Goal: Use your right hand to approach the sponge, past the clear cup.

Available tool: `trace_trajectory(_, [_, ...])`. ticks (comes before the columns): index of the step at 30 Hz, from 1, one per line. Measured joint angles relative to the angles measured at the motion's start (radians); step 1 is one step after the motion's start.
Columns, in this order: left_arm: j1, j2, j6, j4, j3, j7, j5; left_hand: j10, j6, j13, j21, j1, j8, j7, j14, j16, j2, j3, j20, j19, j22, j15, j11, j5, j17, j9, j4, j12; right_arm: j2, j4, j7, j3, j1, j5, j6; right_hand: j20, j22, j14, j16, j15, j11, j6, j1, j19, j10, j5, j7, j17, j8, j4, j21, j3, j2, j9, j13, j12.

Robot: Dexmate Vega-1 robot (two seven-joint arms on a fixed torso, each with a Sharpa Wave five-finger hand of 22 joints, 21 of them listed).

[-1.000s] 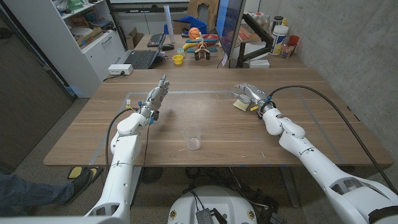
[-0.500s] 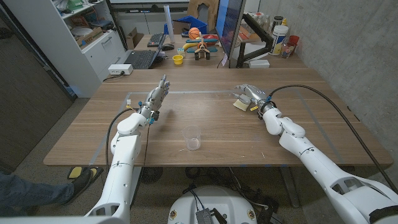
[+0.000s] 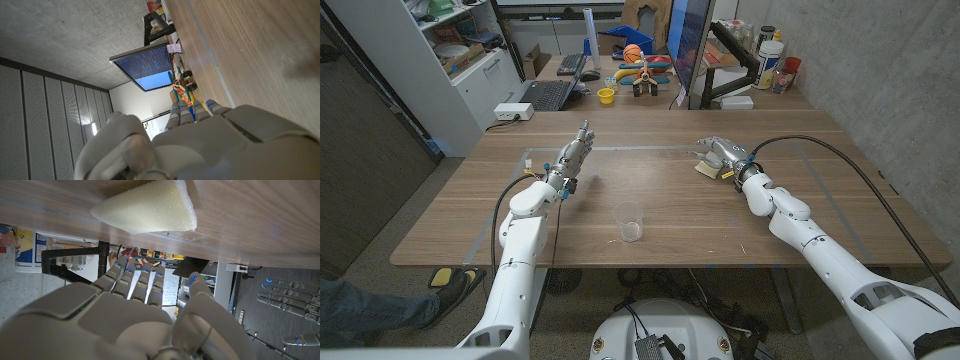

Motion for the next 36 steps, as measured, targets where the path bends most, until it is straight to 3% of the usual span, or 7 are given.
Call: trace_trajectory(36, [-0.015,-0.002,-0.009,0.039,-0.006,-0.001,-0.004,0.0,0.005,0.0,0.0,0.005,0.0,-0.005,-0.005,0.0,0.005,-0.004,0.002,-0.009,0.0,-0.005,0.0,0.0,0.0,0.0,0.004,0.0,0.017,0.08,0.015,-0.037,0.041,0.011,-0.006,0.004,0.0,-0.007,0.0,0.0,0.0,0.0,0.0,-0.003,0.0,0.0,0.0,-0.003,0.0,0.0,-0.018,0.0,0.0,0.0,0.0,0.0])
